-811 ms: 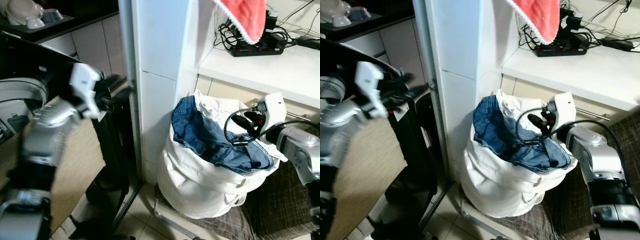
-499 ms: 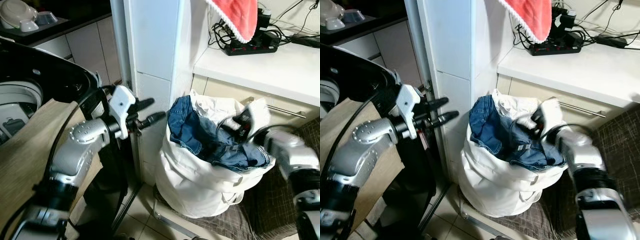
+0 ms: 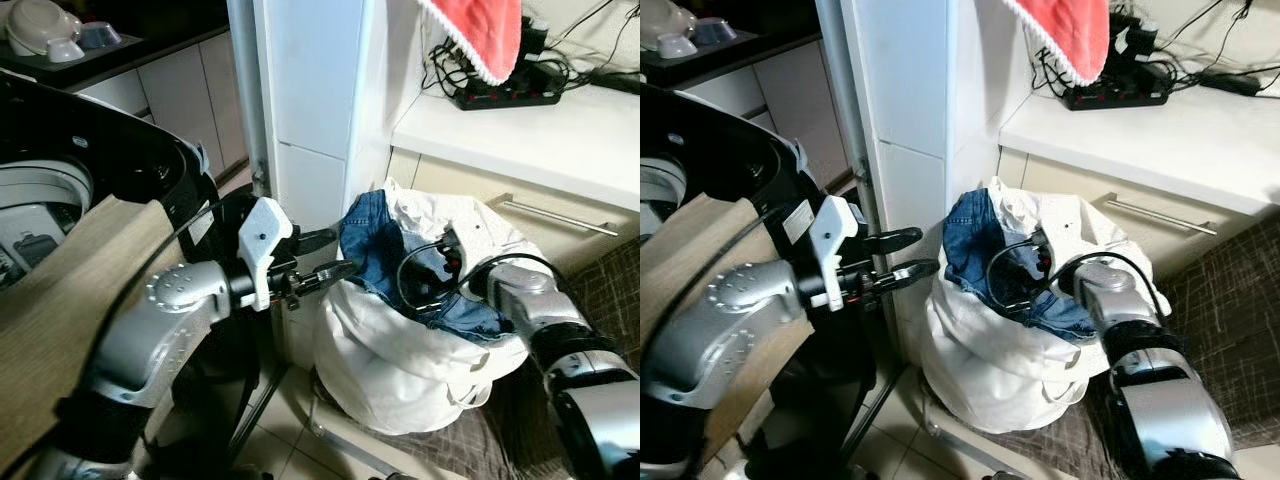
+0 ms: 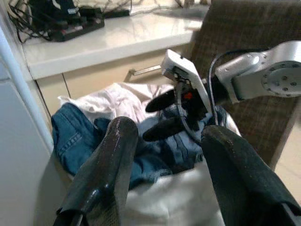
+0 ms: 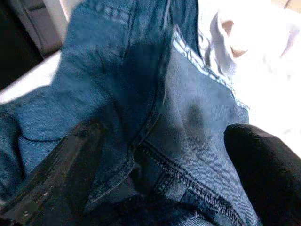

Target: Clothes washing

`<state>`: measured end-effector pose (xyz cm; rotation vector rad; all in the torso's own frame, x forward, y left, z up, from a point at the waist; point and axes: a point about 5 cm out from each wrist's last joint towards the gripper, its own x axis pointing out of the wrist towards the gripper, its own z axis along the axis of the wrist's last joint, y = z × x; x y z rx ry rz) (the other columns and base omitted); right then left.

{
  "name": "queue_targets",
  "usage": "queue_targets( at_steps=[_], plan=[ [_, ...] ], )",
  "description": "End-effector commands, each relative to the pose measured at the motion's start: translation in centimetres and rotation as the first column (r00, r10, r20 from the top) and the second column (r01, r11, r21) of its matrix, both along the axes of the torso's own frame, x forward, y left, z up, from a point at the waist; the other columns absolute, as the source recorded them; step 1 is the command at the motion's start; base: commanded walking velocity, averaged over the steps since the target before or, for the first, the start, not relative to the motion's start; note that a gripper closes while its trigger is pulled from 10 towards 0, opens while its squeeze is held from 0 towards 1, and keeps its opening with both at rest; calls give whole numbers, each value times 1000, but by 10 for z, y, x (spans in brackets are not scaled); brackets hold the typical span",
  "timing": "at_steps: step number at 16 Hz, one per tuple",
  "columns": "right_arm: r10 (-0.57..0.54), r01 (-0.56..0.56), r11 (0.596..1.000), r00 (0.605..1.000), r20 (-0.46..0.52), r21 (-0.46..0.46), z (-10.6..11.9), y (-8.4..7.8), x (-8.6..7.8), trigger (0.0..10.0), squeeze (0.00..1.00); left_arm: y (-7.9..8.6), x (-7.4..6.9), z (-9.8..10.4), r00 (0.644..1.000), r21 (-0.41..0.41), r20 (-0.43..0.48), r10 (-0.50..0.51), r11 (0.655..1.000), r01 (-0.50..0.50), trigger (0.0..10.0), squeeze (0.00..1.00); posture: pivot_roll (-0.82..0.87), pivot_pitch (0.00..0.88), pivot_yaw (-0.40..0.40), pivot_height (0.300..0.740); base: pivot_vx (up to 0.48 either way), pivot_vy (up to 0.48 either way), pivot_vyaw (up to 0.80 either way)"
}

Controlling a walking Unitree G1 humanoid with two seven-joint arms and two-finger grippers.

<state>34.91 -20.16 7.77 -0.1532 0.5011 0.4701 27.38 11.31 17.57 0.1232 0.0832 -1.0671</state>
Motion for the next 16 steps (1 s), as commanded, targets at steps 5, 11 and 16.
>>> queue_targets(
  at_steps=[5, 11, 16],
  plan=[
    [-18, 17, 999, 999, -33, -52, -16, 17, -2, 10000, 0, 23, -23, 13, 1000, 124, -24, -5, 992, 8, 10000, 0, 154, 181, 28, 740, 0, 0, 0],
    [-70, 51, 988, 989, -127, -147, -38, 17, -15, 10000, 0, 20, -44, 20, 992, 150, -83, -99, 982, 111, 10000, 0, 192, 212, 19, 740, 0, 0, 0],
    [-61, 29, 984, 982, -178, -178, -41, 14, -17, 0, 0, 17, -41, 23, 993, 142, -82, -89, 985, 100, 10000, 0, 178, 189, 3, 740, 0, 0, 0]
  ],
)
